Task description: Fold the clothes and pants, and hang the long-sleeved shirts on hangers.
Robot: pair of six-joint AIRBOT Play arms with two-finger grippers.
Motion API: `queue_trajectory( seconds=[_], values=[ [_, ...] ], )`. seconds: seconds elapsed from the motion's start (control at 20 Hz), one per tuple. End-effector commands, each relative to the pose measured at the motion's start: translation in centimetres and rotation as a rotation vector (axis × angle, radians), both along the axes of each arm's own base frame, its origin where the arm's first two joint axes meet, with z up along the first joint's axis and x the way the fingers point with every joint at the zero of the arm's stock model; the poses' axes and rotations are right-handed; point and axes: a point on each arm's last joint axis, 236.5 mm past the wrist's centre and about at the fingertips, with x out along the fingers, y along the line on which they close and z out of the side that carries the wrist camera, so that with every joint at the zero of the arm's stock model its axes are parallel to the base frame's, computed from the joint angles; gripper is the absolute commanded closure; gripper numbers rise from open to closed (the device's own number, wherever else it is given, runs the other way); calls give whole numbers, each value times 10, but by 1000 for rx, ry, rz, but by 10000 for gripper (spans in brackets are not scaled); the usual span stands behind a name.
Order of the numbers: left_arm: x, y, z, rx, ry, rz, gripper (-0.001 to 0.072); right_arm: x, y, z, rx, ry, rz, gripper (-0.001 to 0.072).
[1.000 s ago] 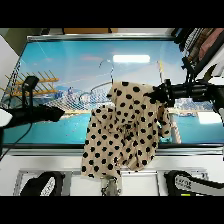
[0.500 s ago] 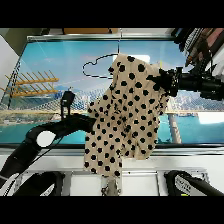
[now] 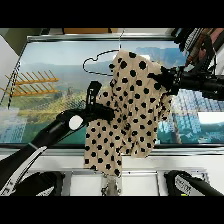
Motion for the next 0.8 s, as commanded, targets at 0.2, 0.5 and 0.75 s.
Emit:
queue_trajectory(
  seconds=[0.2, 0.5, 0.75],
  values=[
    [34, -23, -36, 56, 31, -10, 336, 0, 0, 0, 1, 2, 0, 705],
    [44, -2, -43, 56, 89, 53, 696, -2, 1, 0, 1, 4, 7, 705],
    [57, 29, -30, 33, 112, 132, 696, -7, 4, 1, 1, 7, 30, 706]
  ],
)
